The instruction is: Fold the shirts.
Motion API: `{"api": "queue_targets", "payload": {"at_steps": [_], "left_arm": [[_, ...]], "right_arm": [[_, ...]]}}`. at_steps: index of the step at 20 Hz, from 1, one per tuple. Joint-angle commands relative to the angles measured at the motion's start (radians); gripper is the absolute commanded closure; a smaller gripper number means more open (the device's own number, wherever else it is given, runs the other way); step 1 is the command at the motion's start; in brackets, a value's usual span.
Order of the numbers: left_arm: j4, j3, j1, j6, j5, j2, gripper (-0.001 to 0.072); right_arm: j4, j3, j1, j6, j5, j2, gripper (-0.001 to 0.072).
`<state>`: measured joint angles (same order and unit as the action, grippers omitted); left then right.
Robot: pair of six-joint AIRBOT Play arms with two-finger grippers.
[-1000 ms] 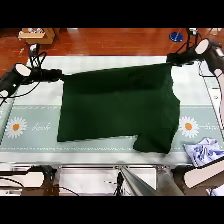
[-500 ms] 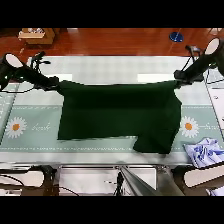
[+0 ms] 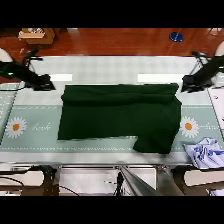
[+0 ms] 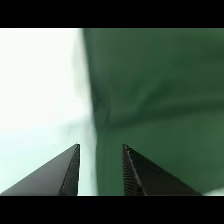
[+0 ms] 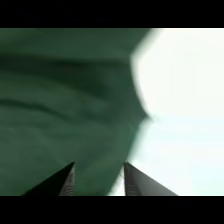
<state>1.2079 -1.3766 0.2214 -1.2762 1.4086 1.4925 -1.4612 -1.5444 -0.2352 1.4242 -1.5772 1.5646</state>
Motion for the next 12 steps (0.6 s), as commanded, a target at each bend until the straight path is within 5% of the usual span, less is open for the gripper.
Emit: {"api": "queue_targets", "payload": {"at_steps": [1, 2, 5, 12], "left_arm": [[-0.038, 0.158, 0.153, 0.036, 0.117, -0.151, 0.0214], [-0.058, 0.257, 0.203, 0.058, 0.123, -0.205, 0.0108], [-0.119, 0.538, 0.310, 0.098, 0.122, -0.320, 0.0103], [-0.135, 0.840, 0.276, 0.124, 0.044, -0.355, 0.0094]], "right_arm": [[0.118, 0.144, -0.157, -0.055, 0.017, -0.161, 0.0239], [0.201, 0.224, -0.227, -0.085, 0.040, -0.212, 0.0182], [0.386, 0.443, -0.393, -0.135, 0.107, -0.320, 0.0166], [0.453, 0.639, -0.449, -0.163, 0.177, -0.397, 0.0167]]}}
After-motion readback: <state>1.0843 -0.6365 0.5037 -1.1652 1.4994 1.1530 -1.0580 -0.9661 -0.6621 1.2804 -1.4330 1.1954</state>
